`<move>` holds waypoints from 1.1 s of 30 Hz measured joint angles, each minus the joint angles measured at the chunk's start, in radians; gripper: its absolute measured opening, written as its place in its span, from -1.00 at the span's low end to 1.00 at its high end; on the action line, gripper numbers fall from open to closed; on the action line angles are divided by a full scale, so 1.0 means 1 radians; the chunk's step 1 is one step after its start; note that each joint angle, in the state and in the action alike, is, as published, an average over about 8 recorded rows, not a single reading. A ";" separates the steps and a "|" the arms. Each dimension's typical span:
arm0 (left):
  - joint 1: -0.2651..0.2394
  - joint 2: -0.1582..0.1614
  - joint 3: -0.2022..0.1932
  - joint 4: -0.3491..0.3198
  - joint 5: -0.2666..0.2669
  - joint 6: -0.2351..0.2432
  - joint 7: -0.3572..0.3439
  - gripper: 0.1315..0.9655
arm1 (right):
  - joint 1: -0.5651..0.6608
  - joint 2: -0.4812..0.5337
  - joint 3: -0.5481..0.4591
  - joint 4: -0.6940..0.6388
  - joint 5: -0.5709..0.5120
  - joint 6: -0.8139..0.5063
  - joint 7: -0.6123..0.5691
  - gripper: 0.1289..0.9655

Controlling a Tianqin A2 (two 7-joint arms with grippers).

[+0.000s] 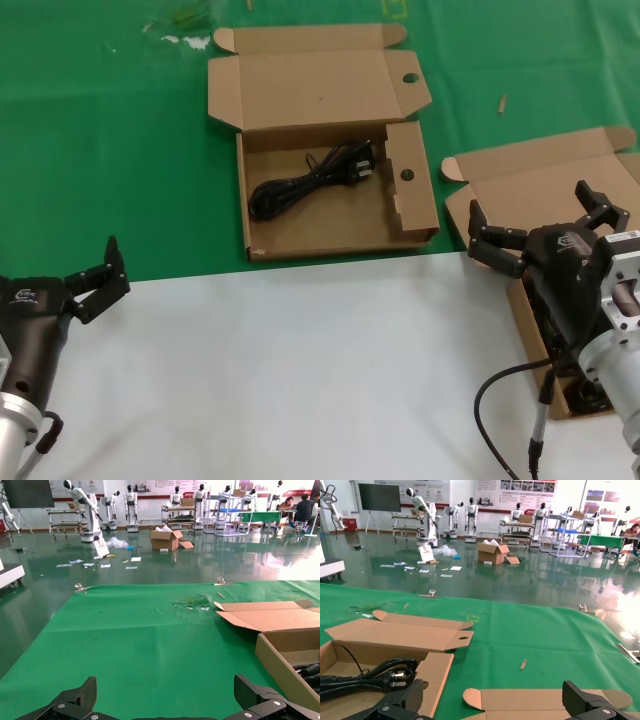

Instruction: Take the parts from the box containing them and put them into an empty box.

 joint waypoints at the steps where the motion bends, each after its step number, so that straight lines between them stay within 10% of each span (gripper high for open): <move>1: 0.000 0.000 0.000 0.000 0.000 0.000 0.000 1.00 | 0.000 0.000 0.000 0.000 0.000 0.000 0.000 1.00; 33: 0.000 0.000 0.000 0.000 0.000 0.000 0.000 1.00 | 0.000 0.000 0.000 0.000 0.000 0.000 0.000 1.00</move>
